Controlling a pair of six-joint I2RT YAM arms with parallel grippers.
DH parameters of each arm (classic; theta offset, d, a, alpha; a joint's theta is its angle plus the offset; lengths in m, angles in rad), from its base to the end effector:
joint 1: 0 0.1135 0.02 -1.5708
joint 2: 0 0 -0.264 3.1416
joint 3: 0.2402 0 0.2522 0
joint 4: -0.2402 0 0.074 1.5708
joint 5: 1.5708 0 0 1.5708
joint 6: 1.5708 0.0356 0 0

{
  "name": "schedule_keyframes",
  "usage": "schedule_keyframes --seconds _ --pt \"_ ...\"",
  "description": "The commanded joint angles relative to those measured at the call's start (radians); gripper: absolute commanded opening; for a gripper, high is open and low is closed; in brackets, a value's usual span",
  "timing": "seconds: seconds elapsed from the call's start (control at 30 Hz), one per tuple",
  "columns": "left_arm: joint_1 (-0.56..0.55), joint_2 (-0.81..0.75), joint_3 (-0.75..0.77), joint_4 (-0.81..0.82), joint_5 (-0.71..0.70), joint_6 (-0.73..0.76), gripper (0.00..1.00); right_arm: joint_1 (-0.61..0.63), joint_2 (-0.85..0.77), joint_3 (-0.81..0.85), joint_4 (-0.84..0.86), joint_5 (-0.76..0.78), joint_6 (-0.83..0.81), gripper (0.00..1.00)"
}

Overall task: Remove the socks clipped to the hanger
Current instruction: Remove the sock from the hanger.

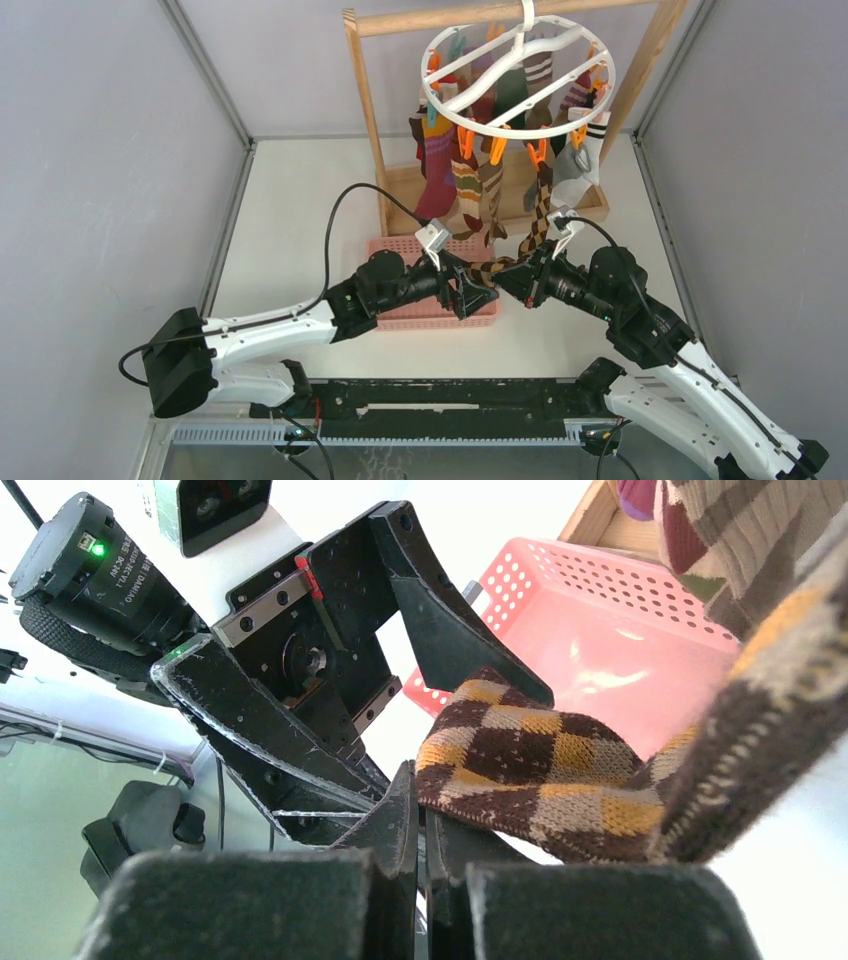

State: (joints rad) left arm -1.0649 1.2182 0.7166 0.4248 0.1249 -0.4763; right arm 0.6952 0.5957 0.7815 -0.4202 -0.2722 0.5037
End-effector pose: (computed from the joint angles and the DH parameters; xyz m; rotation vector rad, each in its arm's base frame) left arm 0.1325 -0.2484 0.2877 0.6243 1.6988 -1.2466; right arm 0.0987 0.0948 0.3407 -0.3913 1.8970 1.0753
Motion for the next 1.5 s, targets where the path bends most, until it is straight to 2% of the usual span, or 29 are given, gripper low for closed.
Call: schedule_keyframes --seconds 0.0,0.37,0.6,0.63,0.73,0.83,0.97,1.1,1.33,1.4,1.43,1.47 --pt "-0.004 -0.007 -0.019 0.062 -0.029 0.036 0.98 0.0 0.006 0.012 0.05 -0.016 0.008 0.0" --pt "-0.004 0.038 0.038 0.022 0.042 0.049 0.27 0.0 0.028 -0.014 0.073 -0.02 0.013 0.0" --pt "-0.004 0.027 0.042 0.006 0.042 0.048 0.05 -0.001 0.032 -0.018 0.06 -0.004 0.007 0.01" --pt "-0.005 0.022 0.042 -0.001 0.04 0.05 0.04 0.0 0.032 -0.018 0.056 0.003 0.003 0.05" --pt "-0.004 0.001 0.044 -0.026 0.027 0.056 0.04 -0.001 0.022 -0.016 0.034 0.046 -0.007 0.28" --pt "-0.004 -0.013 0.049 -0.054 0.013 0.065 0.04 -0.002 0.014 0.001 -0.013 0.123 -0.026 0.43" --pt "-0.005 -0.023 0.056 -0.079 -0.004 0.074 0.04 0.001 0.013 0.052 -0.094 0.242 -0.074 0.52" --pt "-0.004 -0.024 0.061 -0.09 -0.009 0.081 0.04 0.005 0.003 0.113 -0.159 0.368 -0.122 0.55" --pt "-0.004 -0.022 0.067 -0.099 -0.006 0.088 0.04 0.006 -0.012 0.215 -0.131 0.465 -0.206 0.63" --pt "-0.005 -0.026 0.069 -0.105 -0.007 0.092 0.04 0.006 -0.012 0.234 -0.092 0.479 -0.232 0.7" --pt "-0.005 -0.027 0.069 -0.108 -0.008 0.093 0.04 0.006 -0.01 0.241 -0.068 0.483 -0.248 0.77" --pt "-0.005 -0.03 0.068 -0.111 -0.008 0.095 0.04 0.006 -0.008 0.246 -0.045 0.485 -0.269 0.89"
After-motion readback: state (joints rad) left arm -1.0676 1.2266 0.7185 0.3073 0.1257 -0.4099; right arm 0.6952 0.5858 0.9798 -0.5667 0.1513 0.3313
